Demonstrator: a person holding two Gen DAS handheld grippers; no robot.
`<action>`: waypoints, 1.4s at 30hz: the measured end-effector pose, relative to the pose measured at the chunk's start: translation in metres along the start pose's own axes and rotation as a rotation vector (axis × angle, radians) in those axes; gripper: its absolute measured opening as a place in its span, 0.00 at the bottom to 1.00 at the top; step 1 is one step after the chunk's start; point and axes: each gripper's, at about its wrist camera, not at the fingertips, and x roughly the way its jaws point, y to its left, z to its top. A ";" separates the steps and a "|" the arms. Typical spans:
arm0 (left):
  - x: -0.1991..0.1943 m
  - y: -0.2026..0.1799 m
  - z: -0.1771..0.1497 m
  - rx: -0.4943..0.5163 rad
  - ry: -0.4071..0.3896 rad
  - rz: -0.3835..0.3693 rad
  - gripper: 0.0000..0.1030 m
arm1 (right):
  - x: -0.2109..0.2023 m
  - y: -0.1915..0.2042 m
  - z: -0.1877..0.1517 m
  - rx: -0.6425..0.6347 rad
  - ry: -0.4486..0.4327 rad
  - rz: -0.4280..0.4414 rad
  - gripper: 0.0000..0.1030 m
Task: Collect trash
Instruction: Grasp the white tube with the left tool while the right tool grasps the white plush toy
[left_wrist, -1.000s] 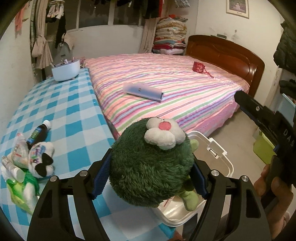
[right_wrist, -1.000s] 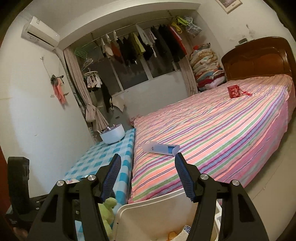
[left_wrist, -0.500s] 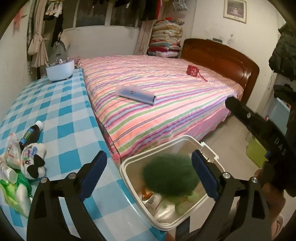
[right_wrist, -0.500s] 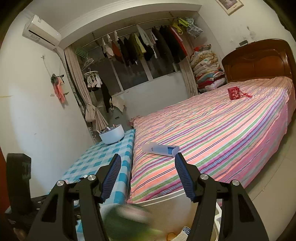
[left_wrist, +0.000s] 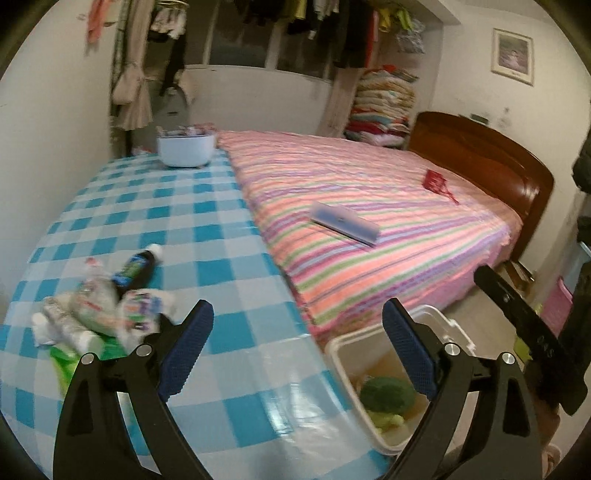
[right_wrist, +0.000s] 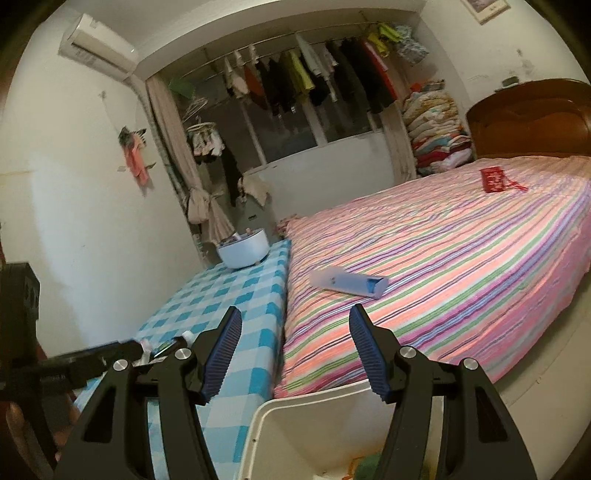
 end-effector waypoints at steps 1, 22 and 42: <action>-0.002 0.007 0.001 -0.010 -0.006 0.015 0.89 | 0.003 0.004 -0.001 -0.008 0.007 0.007 0.58; -0.012 0.198 -0.006 -0.585 0.008 0.321 0.87 | 0.055 0.072 -0.028 -0.094 0.119 0.148 0.61; 0.044 0.263 -0.034 -0.827 0.173 0.256 0.28 | 0.079 0.087 -0.042 -0.069 0.179 0.195 0.61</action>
